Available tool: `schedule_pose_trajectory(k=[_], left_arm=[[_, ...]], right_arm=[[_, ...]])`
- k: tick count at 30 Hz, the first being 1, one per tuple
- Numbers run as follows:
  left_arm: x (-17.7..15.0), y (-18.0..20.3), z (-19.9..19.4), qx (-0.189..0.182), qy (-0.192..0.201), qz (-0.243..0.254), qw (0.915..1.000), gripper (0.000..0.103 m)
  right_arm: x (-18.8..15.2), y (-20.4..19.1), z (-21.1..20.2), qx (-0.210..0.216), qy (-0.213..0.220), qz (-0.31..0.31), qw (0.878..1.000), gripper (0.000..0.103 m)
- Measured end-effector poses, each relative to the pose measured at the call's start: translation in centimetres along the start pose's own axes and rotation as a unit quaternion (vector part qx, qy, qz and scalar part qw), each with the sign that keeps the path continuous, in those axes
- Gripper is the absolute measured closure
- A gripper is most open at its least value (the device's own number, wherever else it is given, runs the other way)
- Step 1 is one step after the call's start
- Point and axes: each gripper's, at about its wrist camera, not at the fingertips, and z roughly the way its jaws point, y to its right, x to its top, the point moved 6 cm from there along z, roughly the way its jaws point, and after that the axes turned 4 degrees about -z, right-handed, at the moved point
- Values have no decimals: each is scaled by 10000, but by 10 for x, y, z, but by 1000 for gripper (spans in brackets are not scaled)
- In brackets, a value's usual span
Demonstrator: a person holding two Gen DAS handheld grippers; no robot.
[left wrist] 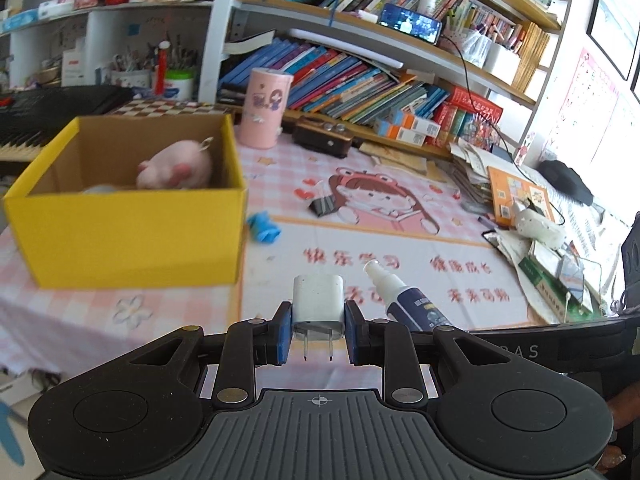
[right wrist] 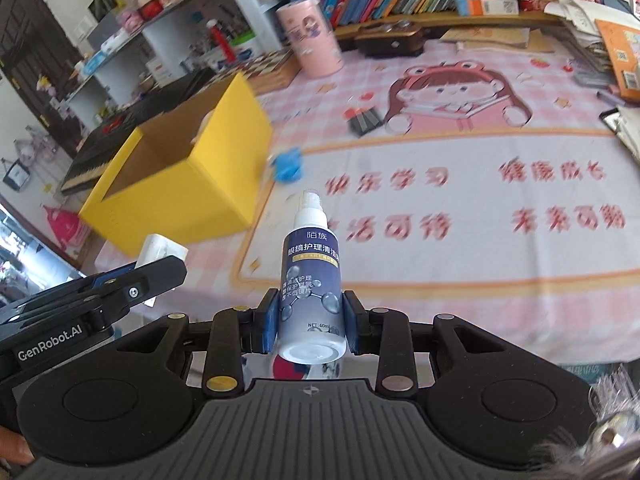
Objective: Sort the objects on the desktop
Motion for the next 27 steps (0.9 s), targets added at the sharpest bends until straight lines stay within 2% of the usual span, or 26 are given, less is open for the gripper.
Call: schedule_pose_trajectory(k=[8, 17, 27], left_arm=[[-22, -30, -36, 131, 71, -189, 9997, 78], [-31, -59, -69, 393, 343, -514, 9973, 78], [-33, -73, -88, 577, 534, -658, 9947, 78]], right_arm=[[-29, -45, 1, 162, -174, -221, 9995, 73], [-38, -92, 7, 426, -298, -748, 9958, 73], [-40, -115, 9, 591, -312, -1042, 9923, 73]])
